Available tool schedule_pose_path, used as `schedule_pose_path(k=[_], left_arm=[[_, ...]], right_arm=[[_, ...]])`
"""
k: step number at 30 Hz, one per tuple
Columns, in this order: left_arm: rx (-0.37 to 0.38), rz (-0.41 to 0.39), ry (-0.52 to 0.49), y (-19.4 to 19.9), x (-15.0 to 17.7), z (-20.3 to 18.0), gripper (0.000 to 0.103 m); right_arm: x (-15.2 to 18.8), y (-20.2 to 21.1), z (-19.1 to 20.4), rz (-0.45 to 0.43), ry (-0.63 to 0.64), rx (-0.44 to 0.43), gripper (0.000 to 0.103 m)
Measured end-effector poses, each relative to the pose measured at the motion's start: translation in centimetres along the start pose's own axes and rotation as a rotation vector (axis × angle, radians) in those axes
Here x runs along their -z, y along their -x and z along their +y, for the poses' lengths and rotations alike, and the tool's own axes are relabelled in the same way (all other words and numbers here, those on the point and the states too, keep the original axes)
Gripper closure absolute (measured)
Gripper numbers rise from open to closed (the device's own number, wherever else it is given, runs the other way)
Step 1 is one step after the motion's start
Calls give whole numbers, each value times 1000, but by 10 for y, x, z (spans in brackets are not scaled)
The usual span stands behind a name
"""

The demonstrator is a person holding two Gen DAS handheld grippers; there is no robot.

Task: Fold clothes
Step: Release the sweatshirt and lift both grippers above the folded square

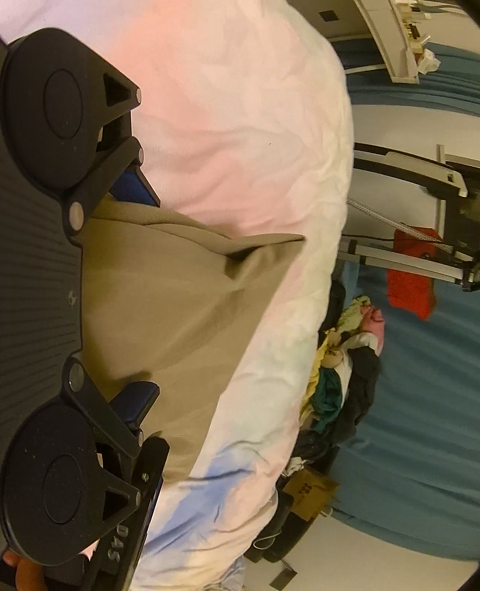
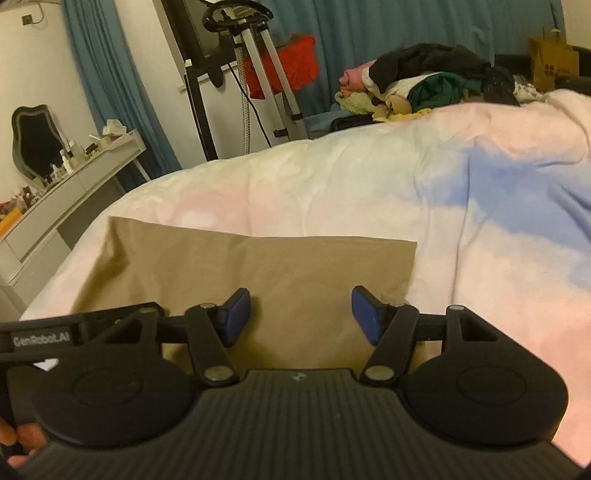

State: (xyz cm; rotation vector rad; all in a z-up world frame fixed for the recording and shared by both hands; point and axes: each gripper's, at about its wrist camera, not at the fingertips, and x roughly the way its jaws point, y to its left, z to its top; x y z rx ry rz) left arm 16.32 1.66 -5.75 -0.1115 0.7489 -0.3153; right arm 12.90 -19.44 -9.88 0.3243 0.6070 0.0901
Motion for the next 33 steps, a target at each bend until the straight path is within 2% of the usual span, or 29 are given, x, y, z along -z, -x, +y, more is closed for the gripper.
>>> schedule_pose_path(k=[5,10,12,15,17,19,20,22,25,28,31,33], left_arm=[[27,1,2,42,14,-6,4],[23,51,12,64,36,-12,4],[29,105,55,56,44,-8,4],[66,151,179,52,46,7,5],[71,132,214,61,44,15,7],[67,68,248,80,43,23,5],[92,43,277,90,44,29,5],[195,40,346,100,46,38,5],[372,114,469,91,57,51,5],[404,202,567,64,67,56,9],[376,279,647,34,74,60,13],[354,273,701,23,80,63,13]], right_arm=[[5,51,19,-34,5,-36,39],[28,63,32,23,33,-4,39],[35,58,31,40,21,11,40],[39,51,29,54,13,10,40],[39,50,25,55,-16,-1,40],[40,50,22,55,-37,-8,40],[40,51,23,56,-41,-10,40],[39,50,24,57,-40,-6,40],[40,50,26,56,-40,1,40],[40,50,26,55,-42,3,40],[40,49,25,54,-46,2,40],[40,49,25,53,-49,2,40]])
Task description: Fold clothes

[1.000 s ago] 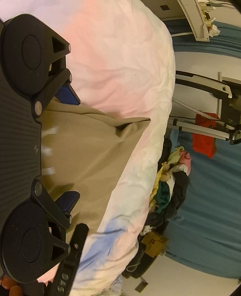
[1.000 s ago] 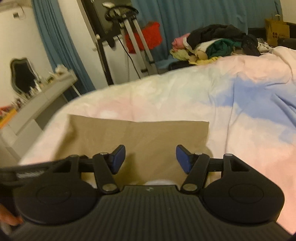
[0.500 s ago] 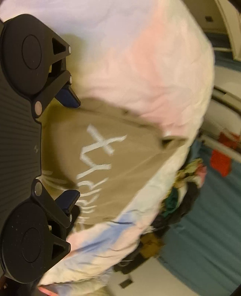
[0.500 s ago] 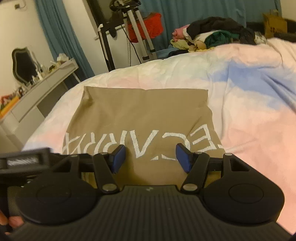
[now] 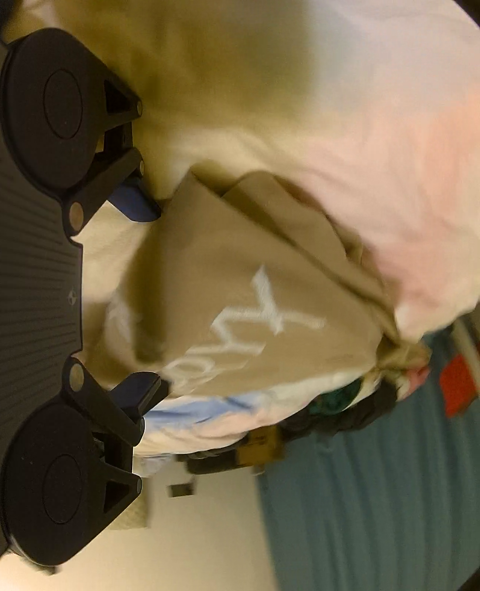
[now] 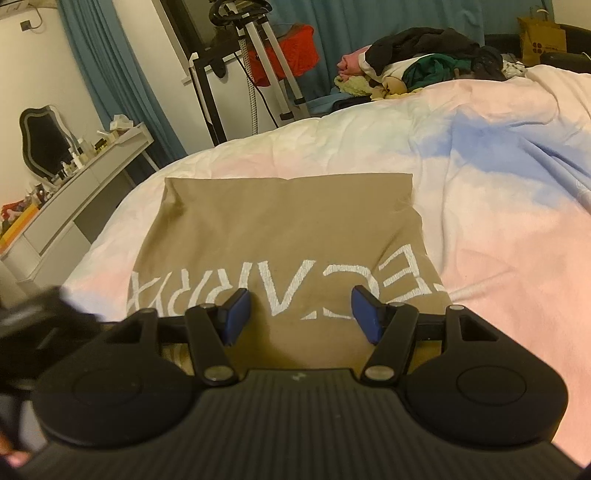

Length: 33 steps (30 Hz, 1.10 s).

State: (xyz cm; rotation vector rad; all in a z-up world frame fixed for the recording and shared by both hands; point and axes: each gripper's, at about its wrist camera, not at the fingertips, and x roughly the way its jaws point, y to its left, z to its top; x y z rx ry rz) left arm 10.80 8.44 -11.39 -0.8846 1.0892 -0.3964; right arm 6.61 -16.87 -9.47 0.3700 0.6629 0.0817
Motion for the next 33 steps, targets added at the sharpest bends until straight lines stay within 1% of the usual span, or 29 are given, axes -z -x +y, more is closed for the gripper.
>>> schedule_pose_path(k=[1,5,6,8,9,10,11,12,13,15,16,17,18,19,20,21,22,24,28,30,33], left_arm=[[-5,-21,6,-2,0,0,13],[18,-118,-33,3,-3,-8,15],[41,-134,-37,7,-3,-9,15],[103,-160,-36,15,-3,-9,15],[118,-165,-30,16,-3,-8,16],[132,-169,-24,18,-2,-7,18],[115,-164,-19,16,-3,-7,20],[80,-155,-13,13,-4,-5,27],[42,-151,4,10,-5,-1,36],[43,-150,42,10,-7,4,41],[45,-150,61,10,-7,6,46],[47,-150,80,10,-8,9,48],[49,-158,74,11,-7,8,52],[52,-169,65,13,-6,6,58],[56,-178,56,15,-5,5,60],[59,-186,47,17,-4,3,65],[64,-193,41,18,-4,2,69],[78,-207,31,21,-3,0,73],[110,-229,27,23,0,-2,77],[125,-236,34,22,0,-4,78],[157,-241,64,22,-1,-1,79]], right_arm=[[0,0,0,-1,-2,1,40],[0,0,-1,-6,-12,4,40],[0,0,-1,-8,-16,4,40],[0,0,-4,-10,-39,-1,40],[0,1,-6,-11,-51,-4,40],[0,1,-7,-12,-63,-8,40],[0,1,-9,-12,-75,-12,40],[0,2,-10,-13,-86,-16,40],[0,2,-11,-13,-98,-20,40],[-1,7,-12,-22,-132,-27,40],[-1,12,-13,-30,-161,-33,40],[-1,18,-15,-37,-207,-62,38],[0,23,-17,-42,-259,-99,36],[2,27,-21,-38,-328,-164,31],[5,30,-26,-31,-404,-241,17],[9,33,-29,-24,-473,-312,14],[14,33,-31,-9,-532,-372,14],[24,27,-32,41,-607,-439,14],[39,-4,-31,167,-708,-502,14],[45,-17,-35,189,-771,-498,14],[50,-31,-43,197,-845,-475,16]])
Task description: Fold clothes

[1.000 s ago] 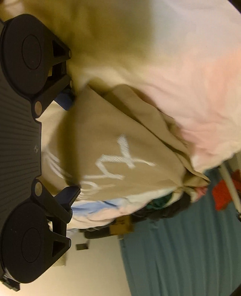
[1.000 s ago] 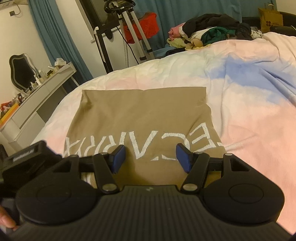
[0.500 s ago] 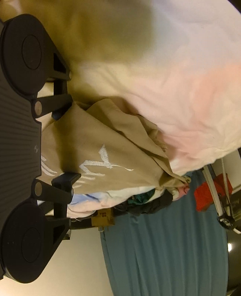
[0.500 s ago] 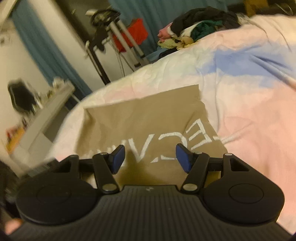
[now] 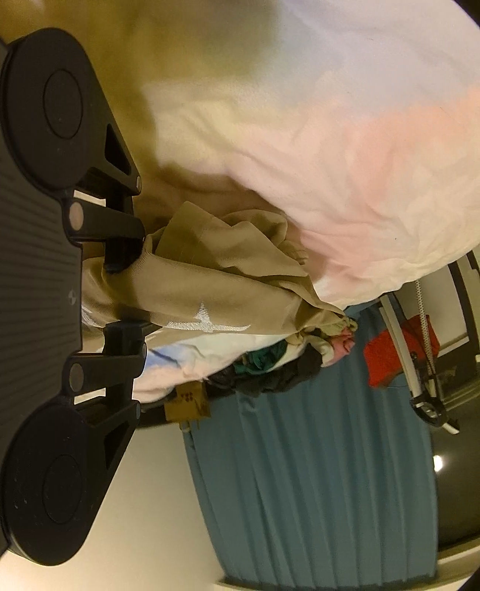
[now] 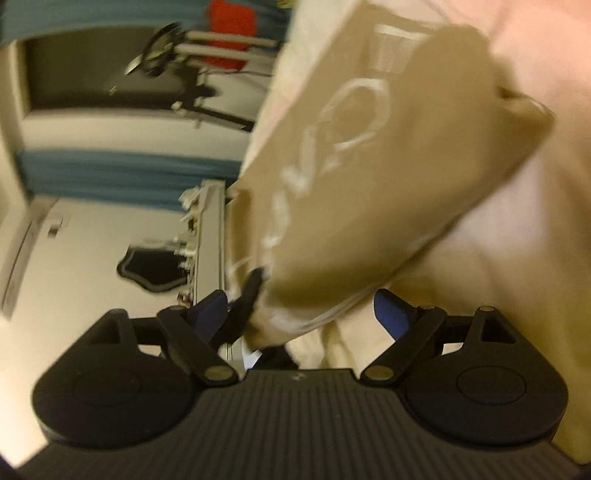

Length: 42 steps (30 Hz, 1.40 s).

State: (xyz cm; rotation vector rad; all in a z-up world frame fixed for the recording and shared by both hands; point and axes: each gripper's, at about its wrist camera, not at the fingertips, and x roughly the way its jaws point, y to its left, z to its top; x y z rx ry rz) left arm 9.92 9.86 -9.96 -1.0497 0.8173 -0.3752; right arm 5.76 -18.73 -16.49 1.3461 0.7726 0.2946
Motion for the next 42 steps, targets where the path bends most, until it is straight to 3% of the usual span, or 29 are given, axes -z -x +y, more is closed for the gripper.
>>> schedule_pose_path(k=[9,12,18,23,28,33,37,40,42], left_arm=[[50,-2,40,9,-1,7,80],[56,-3,40,13,-1,6,80],[56,-4,11,19,-1,-4,81],[69,30,-8,33,3,-31,81],[75,128,-66,26,15,-88,81],[-2,281,-97,-31,31,-162,81],[-34,363,-154,-110,40,-228,81],[6,401,-212,-169,43,-281,81],[76,396,-311,-199,48,-317,80]], right_arm=[[-22,11,-21,-111,-160,-80,17],[-22,19,-27,-153,-196,-73,33],[-16,28,-13,-199,-101,-23,60],[-8,61,15,-243,-25,-6,65],[-12,121,52,-329,20,9,65],[-49,179,62,-409,-44,56,65],[-115,210,75,-476,-57,115,65],[-172,229,99,-566,2,143,65],[-202,240,110,-645,61,134,65]])
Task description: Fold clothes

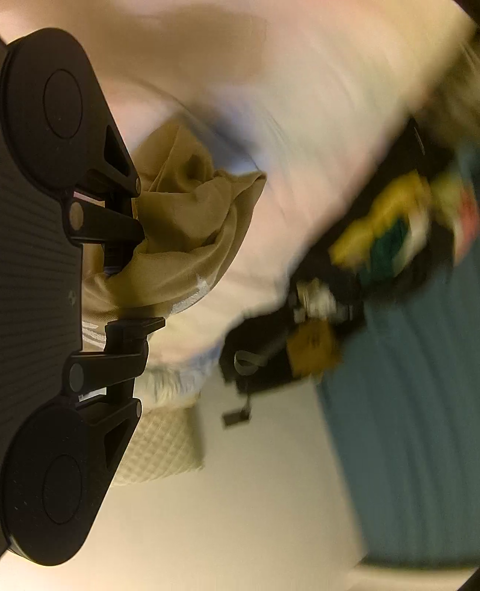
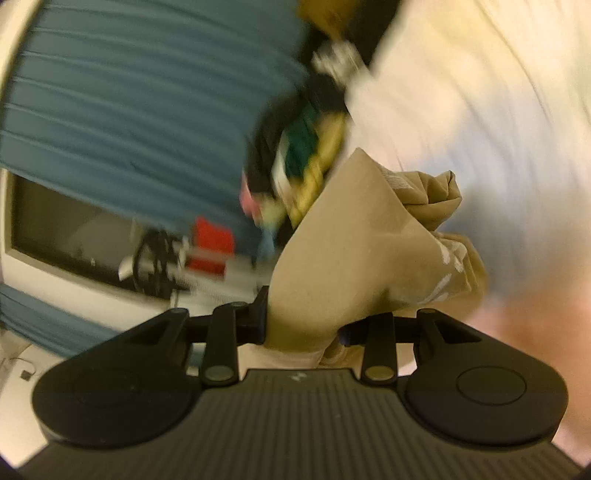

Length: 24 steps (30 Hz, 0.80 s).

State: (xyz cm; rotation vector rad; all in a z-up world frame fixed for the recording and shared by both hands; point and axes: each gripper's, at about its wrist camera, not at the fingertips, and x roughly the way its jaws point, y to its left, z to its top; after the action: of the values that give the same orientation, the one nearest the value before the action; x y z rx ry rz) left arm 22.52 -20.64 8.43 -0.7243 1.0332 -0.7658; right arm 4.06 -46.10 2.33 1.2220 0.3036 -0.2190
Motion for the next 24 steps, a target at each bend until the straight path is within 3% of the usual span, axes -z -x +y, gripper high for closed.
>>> schedule_pose_path(k=[2,5,11,17,21,24], left_arm=[[36,-31,-71,-28,-10,-17,80],[41,-37,-61,-68,-6,-9,80],[-76,78,-130,-122,36,75,80],[-153,141,-264,-119,81,138,76],[-207,133,-378,-101,93,123,69],[-252,131,-465,-86,100,106,52]], right_arm=[[-21,-11,0,-56,32,-12,65],[-37,-33,-14,-111,68,13,65],[-10,-72,-104,-12,54,164,65],[41,-65,-157,77,61,207,64],[47,-58,-158,102,-2,246,61],[44,-40,-134,125,41,332,61]])
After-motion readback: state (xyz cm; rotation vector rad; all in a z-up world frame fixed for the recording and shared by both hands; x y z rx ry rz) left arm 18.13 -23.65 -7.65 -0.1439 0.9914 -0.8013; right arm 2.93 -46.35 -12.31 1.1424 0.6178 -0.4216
